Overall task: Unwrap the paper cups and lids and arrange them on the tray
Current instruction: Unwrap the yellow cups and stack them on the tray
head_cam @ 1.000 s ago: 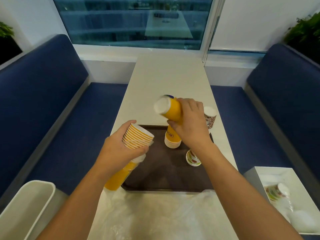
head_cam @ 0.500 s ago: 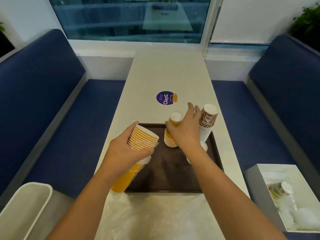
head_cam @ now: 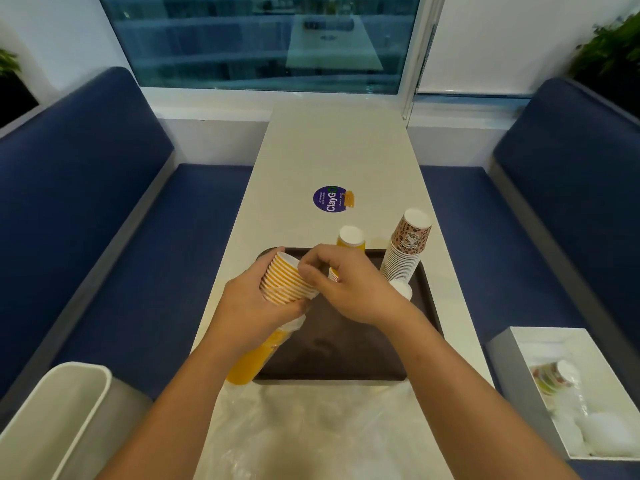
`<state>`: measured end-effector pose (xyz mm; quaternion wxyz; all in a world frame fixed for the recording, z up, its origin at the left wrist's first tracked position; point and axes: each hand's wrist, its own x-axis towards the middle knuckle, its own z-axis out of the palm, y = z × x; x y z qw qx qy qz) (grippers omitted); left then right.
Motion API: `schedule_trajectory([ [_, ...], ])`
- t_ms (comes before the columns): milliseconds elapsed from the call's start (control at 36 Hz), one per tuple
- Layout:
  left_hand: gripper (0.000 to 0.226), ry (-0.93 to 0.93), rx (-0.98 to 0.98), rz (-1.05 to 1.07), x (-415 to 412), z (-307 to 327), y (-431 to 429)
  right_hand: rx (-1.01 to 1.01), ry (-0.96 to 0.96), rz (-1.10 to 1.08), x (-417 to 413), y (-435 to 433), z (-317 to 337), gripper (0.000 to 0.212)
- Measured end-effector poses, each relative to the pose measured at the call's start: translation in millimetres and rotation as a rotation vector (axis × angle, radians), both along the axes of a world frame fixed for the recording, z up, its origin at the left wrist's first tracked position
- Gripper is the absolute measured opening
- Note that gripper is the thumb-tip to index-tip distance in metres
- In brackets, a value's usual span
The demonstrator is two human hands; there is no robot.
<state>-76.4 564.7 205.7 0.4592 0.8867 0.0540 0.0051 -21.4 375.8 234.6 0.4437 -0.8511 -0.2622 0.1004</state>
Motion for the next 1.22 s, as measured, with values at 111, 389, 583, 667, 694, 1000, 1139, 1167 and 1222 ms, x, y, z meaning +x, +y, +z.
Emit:
schedule_trajectory([
  [111,0.087,-0.002,-0.012,0.006,-3,2,0,-0.04,-0.044,0.006,-4,4,2,0.016],
  [389,0.077,-0.043,0.024,-0.022,-7,9,3,0.008,-0.289,-0.145,10,-8,9,0.027],
  [583,0.082,-0.021,0.046,-0.076,1,7,4,-0.555,-0.643,0.13,15,-6,5,0.089],
  [667,0.082,-0.026,0.047,-0.086,3,7,4,-0.544,-0.751,0.01,26,-10,-3,0.085],
  [694,0.081,-0.032,0.039,-0.072,4,7,4,-0.523,-0.784,-0.057,31,-14,-6,0.083],
  [1000,0.084,-0.002,-0.026,0.052,18,5,3,0.129,-0.102,-0.687,68,-18,-26,0.07],
  [1139,0.085,0.023,-0.036,0.045,21,1,-1,0.13,0.044,-0.704,75,-15,-40,0.075],
  [1167,0.086,0.029,-0.038,0.046,22,0,-1,0.106,0.065,-0.696,76,-15,-44,0.079],
  [1222,0.091,0.043,-0.033,0.047,23,-1,-1,0.063,0.085,-0.688,75,-16,-49,0.089],
])
